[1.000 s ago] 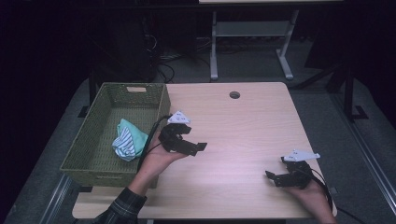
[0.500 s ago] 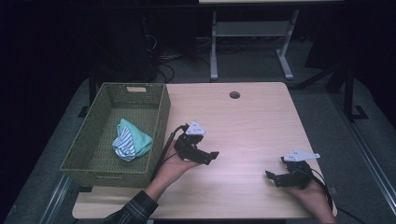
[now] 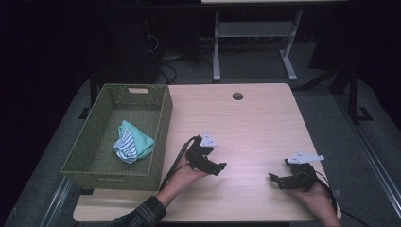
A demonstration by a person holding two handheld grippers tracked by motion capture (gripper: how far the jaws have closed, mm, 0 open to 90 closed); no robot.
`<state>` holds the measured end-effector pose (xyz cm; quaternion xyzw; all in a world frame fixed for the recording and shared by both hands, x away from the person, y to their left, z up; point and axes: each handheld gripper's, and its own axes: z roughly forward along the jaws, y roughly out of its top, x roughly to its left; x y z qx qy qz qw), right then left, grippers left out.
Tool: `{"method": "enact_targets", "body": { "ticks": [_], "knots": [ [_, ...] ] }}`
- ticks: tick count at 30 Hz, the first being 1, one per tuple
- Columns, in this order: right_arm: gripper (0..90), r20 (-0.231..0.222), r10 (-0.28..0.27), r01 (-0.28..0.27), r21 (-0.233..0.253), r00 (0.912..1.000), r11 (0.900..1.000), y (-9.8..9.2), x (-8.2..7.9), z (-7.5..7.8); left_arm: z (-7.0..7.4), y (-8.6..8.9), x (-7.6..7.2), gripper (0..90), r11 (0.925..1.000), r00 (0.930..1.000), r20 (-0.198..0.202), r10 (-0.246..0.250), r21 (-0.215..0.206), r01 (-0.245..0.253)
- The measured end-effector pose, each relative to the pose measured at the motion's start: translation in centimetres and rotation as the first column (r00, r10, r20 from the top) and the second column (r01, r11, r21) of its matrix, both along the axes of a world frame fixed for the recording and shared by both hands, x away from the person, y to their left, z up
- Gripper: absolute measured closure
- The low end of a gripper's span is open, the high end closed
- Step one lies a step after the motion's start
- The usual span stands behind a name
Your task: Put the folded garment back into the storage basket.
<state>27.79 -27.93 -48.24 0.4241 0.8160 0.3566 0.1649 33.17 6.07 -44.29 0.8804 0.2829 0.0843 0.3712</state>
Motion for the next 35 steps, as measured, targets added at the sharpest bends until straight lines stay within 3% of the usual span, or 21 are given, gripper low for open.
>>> {"method": "enact_targets", "body": {
  "ticks": [12,18,26,35],
  "knots": [
    [11.9,0.0,0.0,0.0,0.0,1.0,1.0,0.0,0.0,0.0,-2.5,-0.3,0.4,12.6,0.9977,0.9996,-0.025,0.013,0.067,-0.011],
    [11.9,0.001,0.0,0.0,0.0,1.0,1.0,0.0,0.0,0.0,-2.9,-0.2,0.2,12.2,0.9962,0.9998,0.02,0.005,0.087,-0.007],
    [11.9,0.001,0.0,0.0,0.0,1.0,1.0,0.0,0.0,0.0,-3.6,0.5,-0.2,12.1,0.9998,0.9979,0.064,0.003,0.017,-0.004],
    [11.9,0.0,0.0,0.0,0.0,1.0,1.0,0.0,0.0,0.0,-3.6,0.5,-0.2,12.1,0.9998,0.9979,0.064,0.005,0.017,-0.006]
  ]
}}
